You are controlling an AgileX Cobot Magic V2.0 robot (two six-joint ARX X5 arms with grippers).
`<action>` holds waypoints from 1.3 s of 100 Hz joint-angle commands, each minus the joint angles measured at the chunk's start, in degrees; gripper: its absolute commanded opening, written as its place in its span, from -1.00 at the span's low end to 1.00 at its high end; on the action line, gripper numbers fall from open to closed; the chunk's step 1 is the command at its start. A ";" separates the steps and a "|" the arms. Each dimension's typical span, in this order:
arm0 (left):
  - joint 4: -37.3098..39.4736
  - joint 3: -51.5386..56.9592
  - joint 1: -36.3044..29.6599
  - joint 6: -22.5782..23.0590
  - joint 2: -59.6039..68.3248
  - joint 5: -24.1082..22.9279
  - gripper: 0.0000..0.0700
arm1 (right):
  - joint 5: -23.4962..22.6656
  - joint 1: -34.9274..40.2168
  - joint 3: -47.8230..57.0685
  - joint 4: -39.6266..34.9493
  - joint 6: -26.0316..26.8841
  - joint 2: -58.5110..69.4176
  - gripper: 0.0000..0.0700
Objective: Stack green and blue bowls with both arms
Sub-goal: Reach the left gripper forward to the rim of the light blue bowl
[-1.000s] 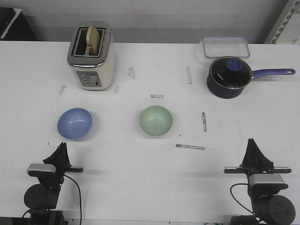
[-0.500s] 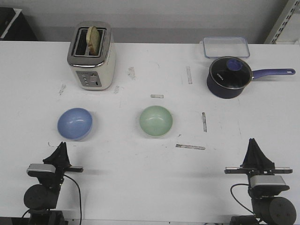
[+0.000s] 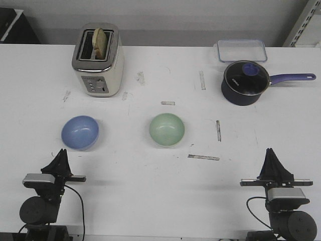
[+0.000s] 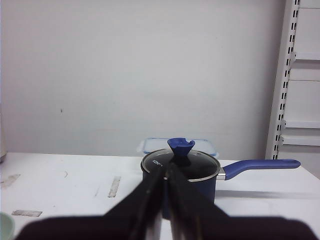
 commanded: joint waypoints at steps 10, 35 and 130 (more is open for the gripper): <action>-1.49 7.65 0.07 0.13 7.26 -0.20 -1.00 | 0.00 0.04 0.22 0.72 -0.26 -0.22 -0.99; -5.20 19.50 0.04 0.02 22.73 -0.20 -1.00 | 0.00 0.04 0.22 0.72 -0.26 -0.22 -0.99; -42.49 57.55 7.74 -9.07 59.17 5.35 -0.02 | 0.00 0.04 0.22 0.72 -0.26 -0.22 -0.99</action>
